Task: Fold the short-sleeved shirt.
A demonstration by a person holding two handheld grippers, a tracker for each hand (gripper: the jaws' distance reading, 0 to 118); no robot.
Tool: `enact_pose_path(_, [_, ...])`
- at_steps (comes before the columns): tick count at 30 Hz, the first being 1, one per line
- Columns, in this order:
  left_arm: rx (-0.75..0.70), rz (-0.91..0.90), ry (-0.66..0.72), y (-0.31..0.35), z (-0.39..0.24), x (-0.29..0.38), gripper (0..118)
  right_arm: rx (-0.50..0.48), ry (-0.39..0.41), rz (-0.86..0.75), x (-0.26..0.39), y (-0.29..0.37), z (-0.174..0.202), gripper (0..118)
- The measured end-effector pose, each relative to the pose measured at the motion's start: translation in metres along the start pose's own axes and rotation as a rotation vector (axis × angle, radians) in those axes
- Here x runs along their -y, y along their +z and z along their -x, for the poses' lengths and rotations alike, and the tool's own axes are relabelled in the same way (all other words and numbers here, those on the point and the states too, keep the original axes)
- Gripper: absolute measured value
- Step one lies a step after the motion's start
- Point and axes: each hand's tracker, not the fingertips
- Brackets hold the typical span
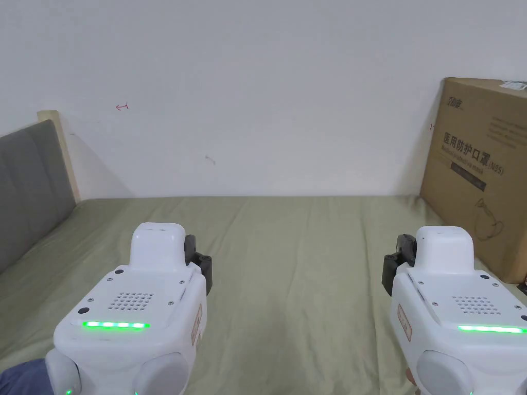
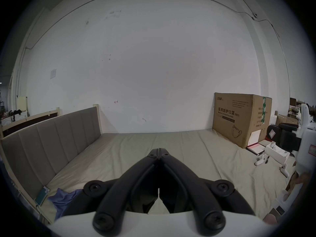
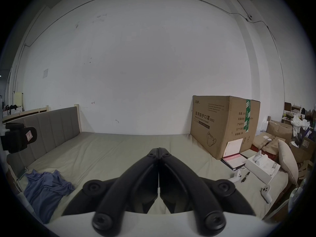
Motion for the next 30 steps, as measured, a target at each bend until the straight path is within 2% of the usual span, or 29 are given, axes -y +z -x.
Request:
enact_pose_path(7, [-0.007,-0.003,0.018,0.004,0.009,-0.005,0,-0.033,0.021,0.005,-0.002,0.0,0.009,0])
enact_pose_path(10, [-0.047,-0.007,0.008,0.009,0.016,-0.007,0,-0.088,0.016,0.002,-0.008,-0.002,0.023,0])
enact_pose_path(20, [-0.347,0.015,0.043,0.063,0.115,-0.006,0,-0.401,0.052,0.025,-0.009,-0.005,0.126,0])
enact_pose_path(24, [-0.431,0.042,0.034,0.08,0.145,-0.002,0,-0.488,0.089,0.043,-0.003,-0.001,0.16,0])
enact_pose_path(30, [-0.469,0.098,0.073,0.08,0.172,0.013,0,-0.541,0.124,0.076,0.009,0.0,0.187,0])
